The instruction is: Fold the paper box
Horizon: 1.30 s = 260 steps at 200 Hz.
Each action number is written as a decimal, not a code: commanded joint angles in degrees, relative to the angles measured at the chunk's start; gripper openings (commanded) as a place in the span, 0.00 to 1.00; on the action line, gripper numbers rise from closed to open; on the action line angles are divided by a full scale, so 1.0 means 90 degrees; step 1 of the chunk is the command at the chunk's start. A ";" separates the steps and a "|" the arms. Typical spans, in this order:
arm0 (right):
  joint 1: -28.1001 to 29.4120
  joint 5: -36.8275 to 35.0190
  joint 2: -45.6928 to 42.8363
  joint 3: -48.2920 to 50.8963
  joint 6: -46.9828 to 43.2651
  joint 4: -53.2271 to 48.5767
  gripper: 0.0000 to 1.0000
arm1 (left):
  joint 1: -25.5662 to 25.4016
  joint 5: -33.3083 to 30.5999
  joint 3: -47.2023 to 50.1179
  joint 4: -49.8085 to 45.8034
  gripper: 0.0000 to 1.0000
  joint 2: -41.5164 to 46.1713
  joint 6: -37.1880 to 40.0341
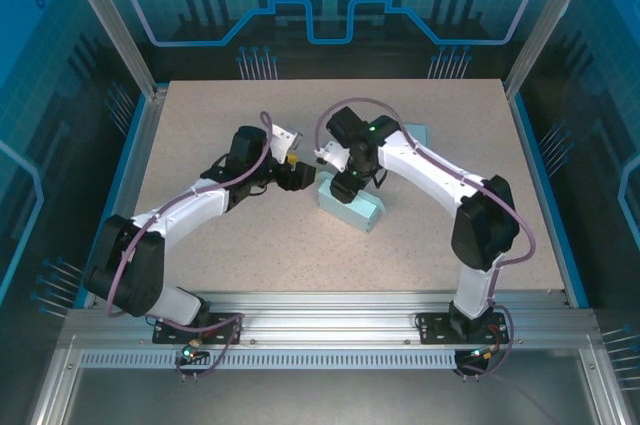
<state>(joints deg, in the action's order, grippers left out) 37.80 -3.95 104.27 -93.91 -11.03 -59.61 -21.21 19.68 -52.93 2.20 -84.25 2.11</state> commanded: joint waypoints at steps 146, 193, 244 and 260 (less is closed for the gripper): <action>-0.0363 -0.0649 -0.5052 0.4213 0.5227 0.1620 0.54 | -0.0059 0.1109 -0.1966 -0.2817 0.52 -0.1137 0.2871; -0.0324 -0.0501 -0.4852 0.4361 0.5178 0.1772 0.44 | -0.0171 0.1135 -0.2329 -0.3167 0.43 -0.1545 0.2902; -0.0323 -0.0596 -0.4188 0.4063 0.4869 0.1761 0.46 | -0.0182 0.1017 -0.2383 -0.3204 0.39 -0.1680 0.2891; -0.0323 -0.0611 -0.3998 0.4003 0.4822 0.1804 0.46 | -0.0183 0.1002 -0.2393 -0.3175 0.36 -0.1719 0.2862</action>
<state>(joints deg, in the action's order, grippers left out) 34.81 -8.97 66.48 -55.53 33.63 -44.69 -22.37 27.92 -72.82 -25.08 -98.70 27.18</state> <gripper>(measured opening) 0.459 0.380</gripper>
